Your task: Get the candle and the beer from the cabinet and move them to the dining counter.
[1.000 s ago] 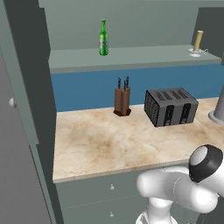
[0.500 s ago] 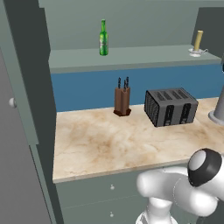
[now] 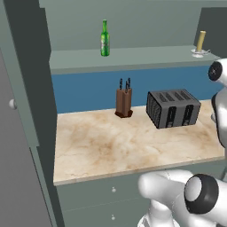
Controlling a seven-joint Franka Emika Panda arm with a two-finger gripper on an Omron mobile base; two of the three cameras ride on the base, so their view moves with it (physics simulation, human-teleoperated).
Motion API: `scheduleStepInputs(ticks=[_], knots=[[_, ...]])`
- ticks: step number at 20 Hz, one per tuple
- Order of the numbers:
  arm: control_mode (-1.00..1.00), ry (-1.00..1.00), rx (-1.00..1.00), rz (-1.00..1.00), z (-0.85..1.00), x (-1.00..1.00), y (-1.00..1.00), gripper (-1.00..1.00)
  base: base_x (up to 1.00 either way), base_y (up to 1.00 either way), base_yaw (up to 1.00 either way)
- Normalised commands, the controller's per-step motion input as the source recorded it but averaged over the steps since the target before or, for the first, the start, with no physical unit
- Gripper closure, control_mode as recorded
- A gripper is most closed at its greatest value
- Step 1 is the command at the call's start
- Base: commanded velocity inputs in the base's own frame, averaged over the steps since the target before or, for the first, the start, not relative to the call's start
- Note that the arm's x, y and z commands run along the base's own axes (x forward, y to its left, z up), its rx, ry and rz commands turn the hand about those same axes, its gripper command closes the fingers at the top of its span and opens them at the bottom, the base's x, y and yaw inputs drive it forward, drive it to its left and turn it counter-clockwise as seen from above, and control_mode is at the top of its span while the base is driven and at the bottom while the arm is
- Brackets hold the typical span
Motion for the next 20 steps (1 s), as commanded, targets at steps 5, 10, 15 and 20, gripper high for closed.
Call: scheduleStepInputs(ticks=[5,10,15,20], knots=[[-1.0,0.01,0.0,0.23,0.13,-0.23,0.47,-1.0,0.0,0.0,0.0],[-1.0,0.05,0.0,0.25,0.13,-0.29,0.49,-1.0,0.0,0.0,0.0],[-1.0,0.14,0.0,0.27,0.22,-0.24,0.51,-1.0,0.0,0.0,0.0],[-1.0,0.15,0.0,0.25,0.19,-0.21,0.49,-1.0,0.0,0.0,0.0]])
